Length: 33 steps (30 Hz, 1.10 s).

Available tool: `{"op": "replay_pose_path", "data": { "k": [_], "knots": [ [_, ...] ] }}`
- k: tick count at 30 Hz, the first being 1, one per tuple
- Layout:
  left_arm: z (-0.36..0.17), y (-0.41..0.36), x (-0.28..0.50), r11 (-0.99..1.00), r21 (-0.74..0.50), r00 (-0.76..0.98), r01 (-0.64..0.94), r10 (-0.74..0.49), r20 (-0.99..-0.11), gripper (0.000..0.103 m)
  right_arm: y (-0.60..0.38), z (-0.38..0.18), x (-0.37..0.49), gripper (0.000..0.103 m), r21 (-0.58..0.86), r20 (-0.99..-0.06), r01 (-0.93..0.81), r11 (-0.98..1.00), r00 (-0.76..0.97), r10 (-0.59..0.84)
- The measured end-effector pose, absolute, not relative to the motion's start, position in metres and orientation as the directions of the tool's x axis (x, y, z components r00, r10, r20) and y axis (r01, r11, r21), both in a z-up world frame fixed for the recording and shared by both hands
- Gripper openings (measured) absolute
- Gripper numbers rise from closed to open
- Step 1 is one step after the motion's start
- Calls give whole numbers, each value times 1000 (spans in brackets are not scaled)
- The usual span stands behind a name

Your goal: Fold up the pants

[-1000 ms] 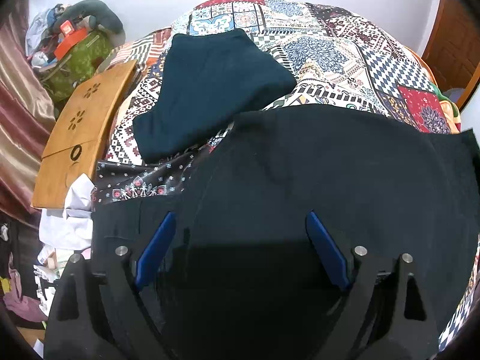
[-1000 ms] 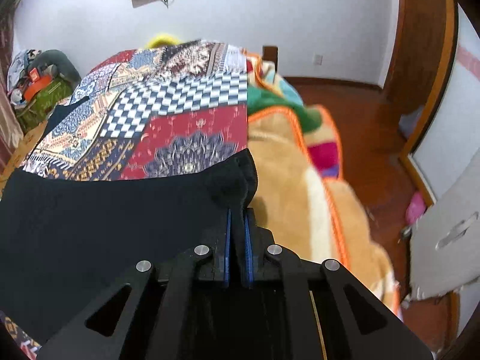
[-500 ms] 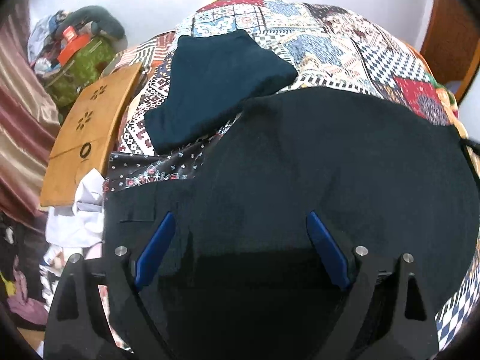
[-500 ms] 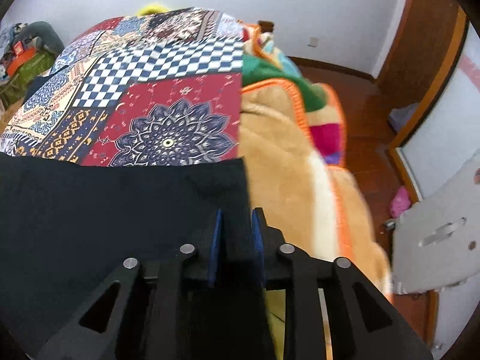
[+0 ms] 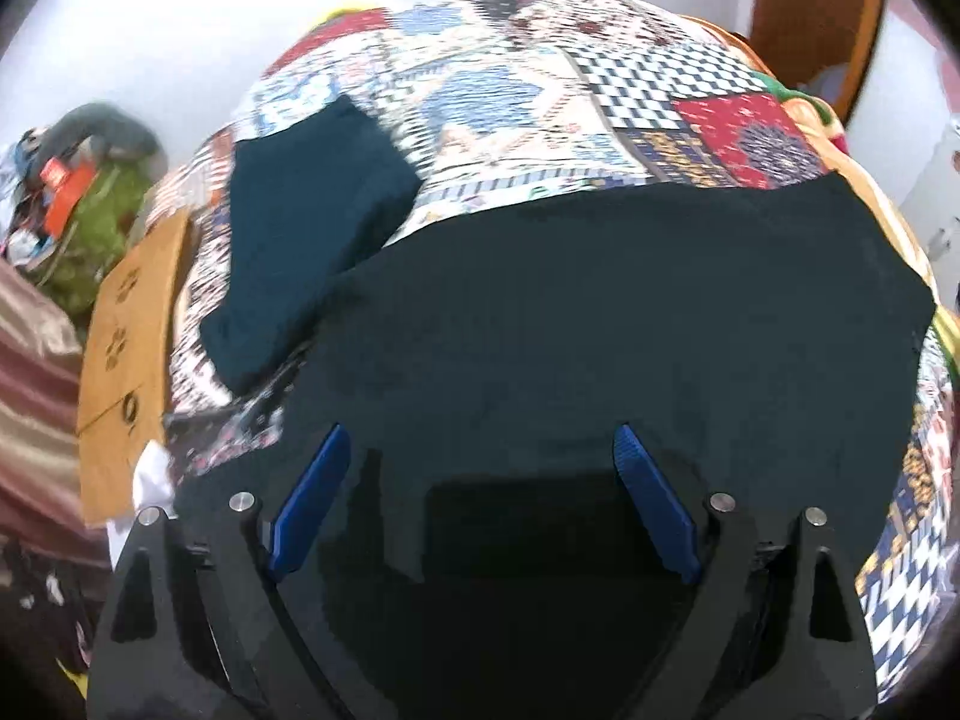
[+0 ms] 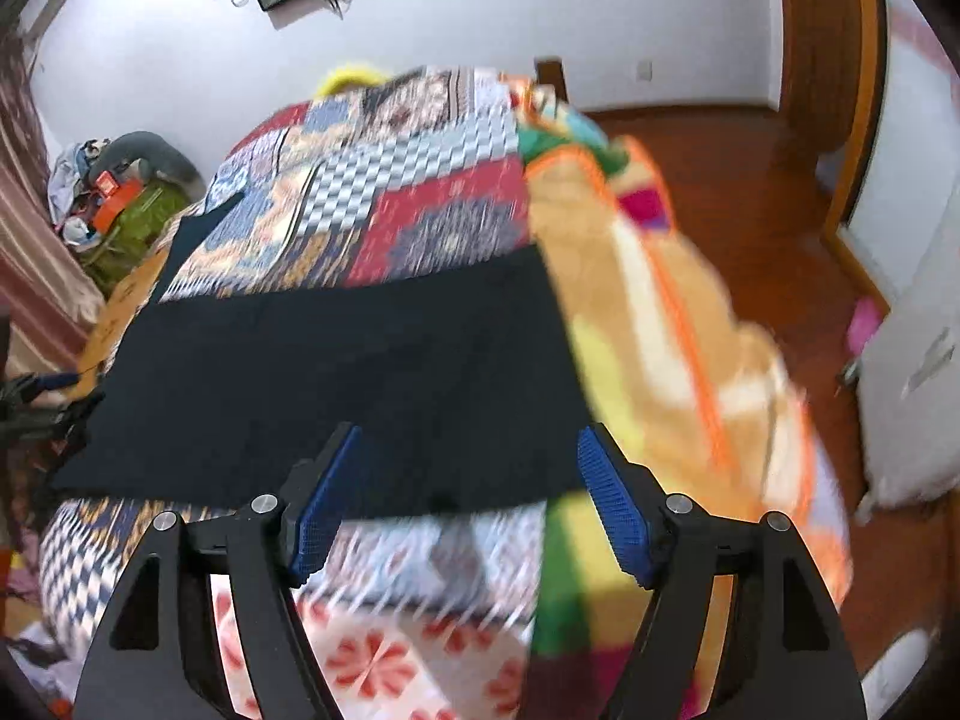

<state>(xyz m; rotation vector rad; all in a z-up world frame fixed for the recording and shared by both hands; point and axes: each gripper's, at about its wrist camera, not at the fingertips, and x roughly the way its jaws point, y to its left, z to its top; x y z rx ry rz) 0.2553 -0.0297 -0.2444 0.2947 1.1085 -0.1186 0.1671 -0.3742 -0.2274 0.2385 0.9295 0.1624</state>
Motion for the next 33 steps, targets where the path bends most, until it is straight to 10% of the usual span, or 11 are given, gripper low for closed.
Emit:
{"op": "replay_pose_path", "data": {
  "k": [12,22,33],
  "knots": [
    [-270,-90,298,947,44,332,318,-68,-941,101,-375,-277,170,70,469,-736,53,882,576,357],
    [-276,-130,323,926,47,329,374,-85,-940,102,-402,-277,198,11,486,-714,168,858,642,279],
    [-209,-134,288,912,93,513,401,-139,-847,102,-389,-203,202,7,426,-612,43,904,749,253]
  ]
}}
